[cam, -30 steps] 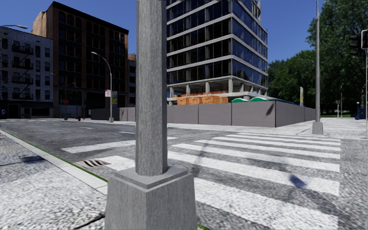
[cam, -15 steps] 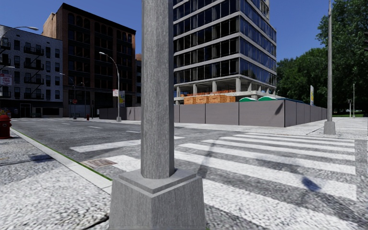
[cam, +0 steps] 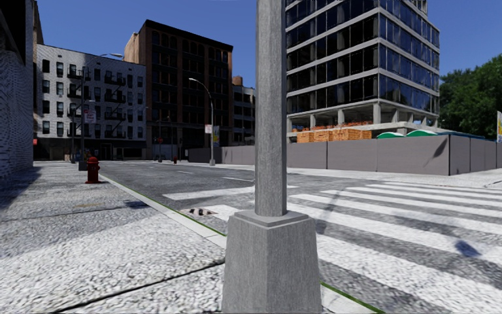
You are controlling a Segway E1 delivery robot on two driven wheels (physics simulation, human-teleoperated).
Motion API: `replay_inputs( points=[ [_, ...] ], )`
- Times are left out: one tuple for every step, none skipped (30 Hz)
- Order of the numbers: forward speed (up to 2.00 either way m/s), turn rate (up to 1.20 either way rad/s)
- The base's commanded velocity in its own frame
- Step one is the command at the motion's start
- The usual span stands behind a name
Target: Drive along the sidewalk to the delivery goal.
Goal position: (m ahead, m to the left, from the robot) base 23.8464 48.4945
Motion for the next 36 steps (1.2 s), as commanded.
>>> replay_inputs(
  points=[
    [-0.84, 0.67],
    [-0.84, 0.67],
    [-0.84, 0.67],
    [-0.84, 0.67],
    [-0.84, 0.67],
    [-0.84, 0.67],
    [-0.84, 0.67],
    [-0.84, 0.67],
    [-0.84, 0.67],
    [-0.84, 0.67],
    [-0.84, 0.67],
    [-0.84, 0.68],
    [-0.84, 0.68],
    [-0.84, 0.68],
    [-0.83, 0.69],
    [-0.82, 0.69],
    [-0.73, 0.68],
    [-0.73, 0.68],
    [-0.63, 0.00],
    [0.00, 0.00],
    [0.00, 0.00],
    [0.00, 0.00],
    [0.00, 0.00],
    [0.00, 0.00],
    [0.00, 0.00],
    [0.00, 0.00],
    [0.00, 0.00],
    [0.00, 0.00],
    [0.00, 0.00],
    [0.00, 0.00],
    [0.00, 0.00],
    [0.00, 0.00],
    [0.00, 0.00],
    [0.00, 0.00],
    [0.38, 0.00],
    [2.00, 0.12]
  ],
)
